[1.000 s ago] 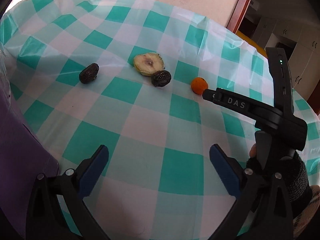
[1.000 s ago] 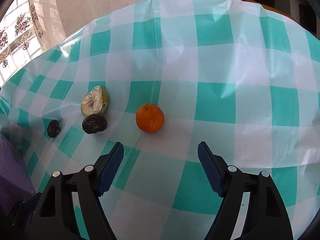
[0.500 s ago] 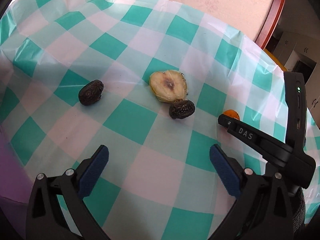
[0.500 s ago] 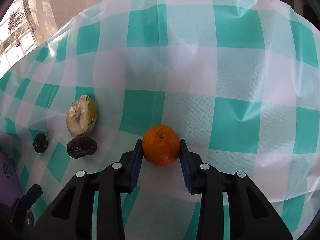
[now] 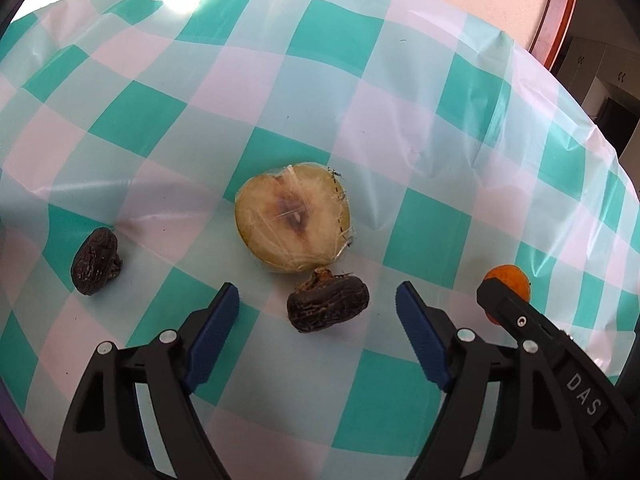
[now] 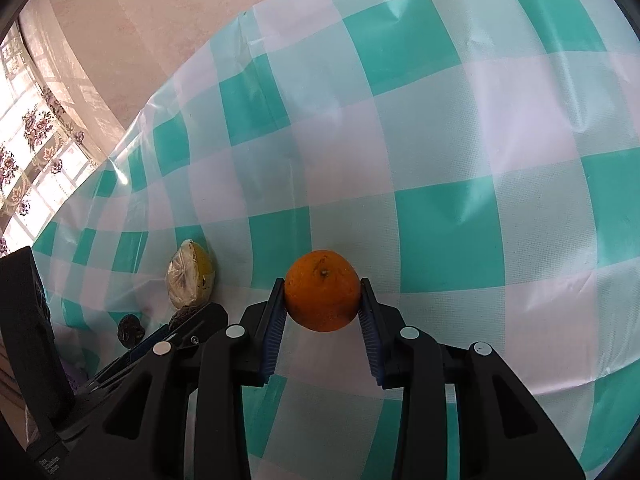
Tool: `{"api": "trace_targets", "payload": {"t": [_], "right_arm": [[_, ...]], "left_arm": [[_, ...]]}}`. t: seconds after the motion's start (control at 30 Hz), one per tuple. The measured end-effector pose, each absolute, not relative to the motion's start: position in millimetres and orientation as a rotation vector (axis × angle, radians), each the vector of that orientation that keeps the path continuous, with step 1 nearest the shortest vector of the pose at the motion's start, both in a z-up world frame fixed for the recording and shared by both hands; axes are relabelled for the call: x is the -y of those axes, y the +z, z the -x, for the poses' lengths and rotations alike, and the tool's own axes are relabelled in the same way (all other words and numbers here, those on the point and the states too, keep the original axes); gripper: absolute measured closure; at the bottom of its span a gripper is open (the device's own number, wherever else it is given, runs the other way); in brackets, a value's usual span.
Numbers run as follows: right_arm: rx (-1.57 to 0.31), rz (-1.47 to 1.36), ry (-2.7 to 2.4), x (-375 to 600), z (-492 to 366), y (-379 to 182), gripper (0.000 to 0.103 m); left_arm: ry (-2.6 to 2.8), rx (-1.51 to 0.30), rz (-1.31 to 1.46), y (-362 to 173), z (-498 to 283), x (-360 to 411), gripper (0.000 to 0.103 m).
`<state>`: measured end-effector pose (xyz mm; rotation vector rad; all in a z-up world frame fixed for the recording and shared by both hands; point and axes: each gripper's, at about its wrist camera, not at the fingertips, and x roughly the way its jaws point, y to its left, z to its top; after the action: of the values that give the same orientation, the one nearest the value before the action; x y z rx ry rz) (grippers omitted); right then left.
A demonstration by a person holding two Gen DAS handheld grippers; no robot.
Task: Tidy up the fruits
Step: 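Grasp the orange with the right tool while the left tool grasps a dark fruit, then carry the orange and dark fruit over the box with both tools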
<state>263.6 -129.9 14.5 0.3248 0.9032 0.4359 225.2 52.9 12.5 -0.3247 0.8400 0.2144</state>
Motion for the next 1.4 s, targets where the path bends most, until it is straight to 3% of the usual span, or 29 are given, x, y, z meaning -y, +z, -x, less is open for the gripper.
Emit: {"api": "trace_targets", "payload": {"t": [0.07,0.1,0.3,0.9,1.4], "right_arm": [[-0.902,-0.320,0.441,130,-262,15,0.067],[-0.902,-0.320,0.442,129,-262,15,0.067],[-0.908,-0.325,0.443,131,-263,14,0.067],[-0.913,-0.343,0.352,134,-255,13,0.067],[-0.933,-0.249,0.313,127,-171,19,0.067]], "left_arm": [[0.227,-0.836,0.320,13,-226,-52,0.032],[0.240,-0.834,0.316,13,-226,-52,0.043],[0.208,-0.813,0.374,13,-217,-60,0.065],[0.147,-0.735,0.448,18,-178,-70,0.066],[0.175,-0.746,0.458,10,-105,-73,0.066]]}}
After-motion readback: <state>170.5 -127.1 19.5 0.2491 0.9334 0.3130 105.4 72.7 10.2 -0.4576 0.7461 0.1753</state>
